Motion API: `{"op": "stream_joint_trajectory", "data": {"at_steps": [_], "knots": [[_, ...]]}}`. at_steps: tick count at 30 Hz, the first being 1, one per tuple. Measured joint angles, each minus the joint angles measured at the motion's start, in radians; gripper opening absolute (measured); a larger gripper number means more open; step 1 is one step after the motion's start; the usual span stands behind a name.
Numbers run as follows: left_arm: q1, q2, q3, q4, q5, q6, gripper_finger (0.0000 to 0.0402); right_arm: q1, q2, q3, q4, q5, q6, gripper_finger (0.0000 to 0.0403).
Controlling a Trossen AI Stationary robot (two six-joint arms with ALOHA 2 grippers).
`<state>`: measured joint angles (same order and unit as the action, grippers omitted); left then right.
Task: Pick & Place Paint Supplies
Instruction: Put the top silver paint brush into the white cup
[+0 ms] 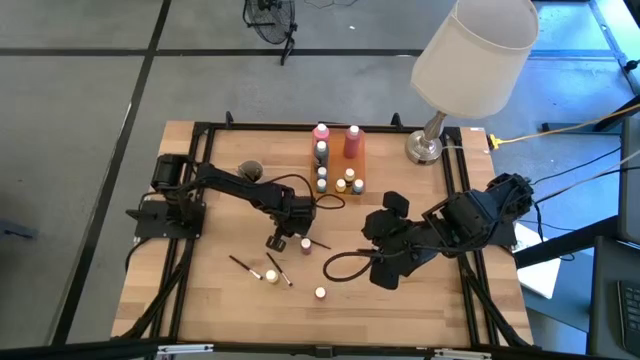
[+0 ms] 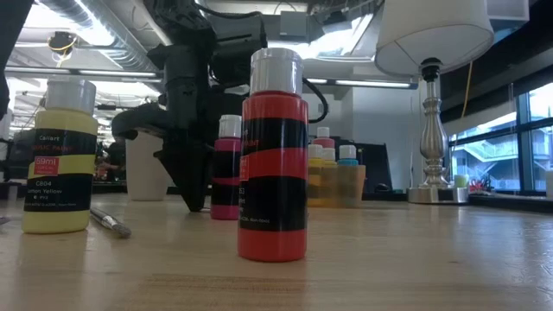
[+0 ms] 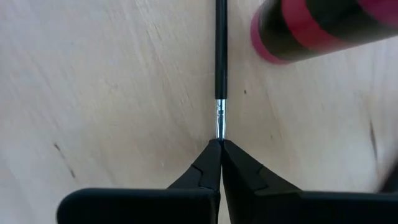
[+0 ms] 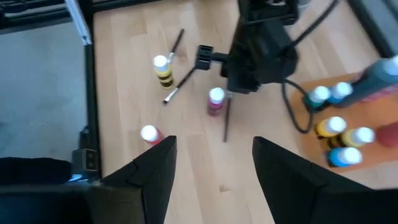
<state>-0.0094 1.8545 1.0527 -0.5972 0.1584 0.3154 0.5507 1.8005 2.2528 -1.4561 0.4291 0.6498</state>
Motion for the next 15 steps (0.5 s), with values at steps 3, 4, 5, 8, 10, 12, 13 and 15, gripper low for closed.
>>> {"op": "stream_joint_trajectory", "data": {"at_steps": [3, 4, 5, 8, 10, 12, 13, 15], "knots": [[0.006, 0.001, 0.000, 0.000, 0.028, -0.007, 0.0001, 0.001, -0.010, 0.001, -0.062, 0.061, 0.027, 0.0204], [0.007, 0.001, -0.001, 0.000, 0.031, -0.007, 0.0001, 0.002, -0.013, 0.001, -0.101, 0.072, 0.052, 0.0200], [0.007, 0.001, -0.001, 0.000, 0.035, -0.007, 0.0001, 0.003, -0.014, 0.001, -0.125, 0.075, 0.074, 0.0196], [0.007, 0.001, -0.001, 0.000, 0.038, -0.007, 0.0001, 0.004, -0.017, -0.001, -0.115, 0.070, 0.055, 0.0187], [0.007, 0.001, -0.001, 0.000, 0.039, -0.007, 0.0001, 0.006, -0.018, -0.002, -0.115, 0.056, 0.047, 0.0182], [0.007, 0.001, -0.001, 0.000, 0.043, -0.007, 0.0001, 0.006, -0.021, -0.002, -0.115, 0.035, 0.022, 0.0179], [0.007, 0.001, -0.001, 0.001, 0.043, -0.007, 0.0001, 0.006, -0.021, -0.002, -0.115, 0.034, 0.019, 0.0178], [0.012, 0.001, -0.001, 0.001, 0.043, -0.007, 0.0001, 0.006, -0.022, -0.002, -0.115, 0.025, 0.023, 0.0177]]}}
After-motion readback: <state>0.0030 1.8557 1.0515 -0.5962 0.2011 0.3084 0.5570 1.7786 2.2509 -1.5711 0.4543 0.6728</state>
